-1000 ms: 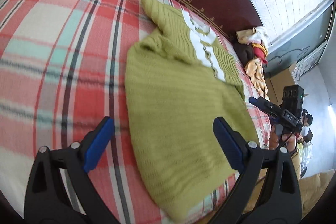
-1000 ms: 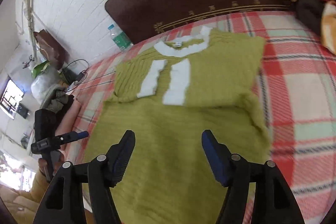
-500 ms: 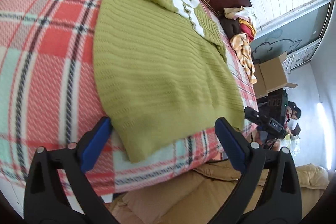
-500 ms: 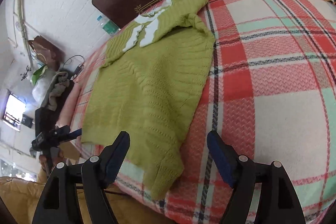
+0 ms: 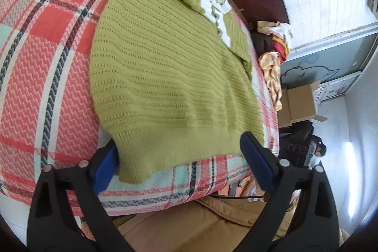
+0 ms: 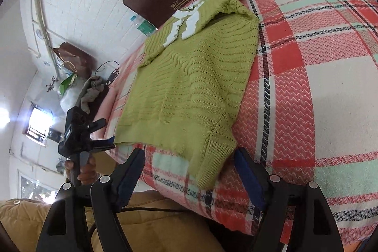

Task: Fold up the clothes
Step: 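Move both grippers to the sweater hem and grasp it, then fold the hem up toward the collar with both grippers and release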

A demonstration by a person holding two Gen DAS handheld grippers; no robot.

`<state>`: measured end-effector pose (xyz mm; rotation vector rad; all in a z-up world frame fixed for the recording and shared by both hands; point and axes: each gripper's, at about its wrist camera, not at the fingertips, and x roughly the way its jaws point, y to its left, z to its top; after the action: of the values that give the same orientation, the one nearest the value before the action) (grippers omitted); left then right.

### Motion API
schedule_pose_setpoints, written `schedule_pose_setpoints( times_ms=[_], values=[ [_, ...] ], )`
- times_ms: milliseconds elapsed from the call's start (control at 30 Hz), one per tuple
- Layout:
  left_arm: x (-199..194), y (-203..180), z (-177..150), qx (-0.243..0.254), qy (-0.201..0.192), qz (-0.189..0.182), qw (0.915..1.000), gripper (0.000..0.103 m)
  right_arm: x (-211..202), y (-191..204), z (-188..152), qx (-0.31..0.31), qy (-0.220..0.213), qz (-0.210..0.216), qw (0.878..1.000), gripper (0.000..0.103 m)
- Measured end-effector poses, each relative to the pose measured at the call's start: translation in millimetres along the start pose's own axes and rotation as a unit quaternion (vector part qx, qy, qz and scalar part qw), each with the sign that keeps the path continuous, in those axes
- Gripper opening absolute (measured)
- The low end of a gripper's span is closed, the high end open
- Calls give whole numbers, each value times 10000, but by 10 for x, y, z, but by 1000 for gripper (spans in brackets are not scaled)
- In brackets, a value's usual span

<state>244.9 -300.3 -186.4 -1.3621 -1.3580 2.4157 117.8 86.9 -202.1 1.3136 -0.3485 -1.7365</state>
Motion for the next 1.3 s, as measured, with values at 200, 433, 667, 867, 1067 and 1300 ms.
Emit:
schedule_pose_setpoints(
  times_ms=[200, 433, 667, 867, 1067, 1300],
  values=[
    [53, 52, 49, -109, 159, 378, 9991, 22, 85, 6, 51, 64, -116, -67, 9999, 58],
    [27, 136, 38, -228, 303, 282, 9989, 13, 105, -7, 148, 94, -249, 42, 9996, 11],
    [64, 258, 190, -694, 515, -302, 9958, 21, -14, 96, 437, 63, -493, 517, 9974, 11],
    [-50, 123, 502, -806, 450, -1044, 9902, 14, -53, 156, 868, 121, -691, 895, 9935, 11],
    [-203, -37, 1143, -904, 220, -1509, 9842, 14, -51, 219, 1555, -21, -935, 1016, 9904, 11],
    [-129, -326, 2085, -702, -59, -1429, 9872, 14, 168, 47, 2423, 232, -970, 944, 9905, 11]
  ],
)
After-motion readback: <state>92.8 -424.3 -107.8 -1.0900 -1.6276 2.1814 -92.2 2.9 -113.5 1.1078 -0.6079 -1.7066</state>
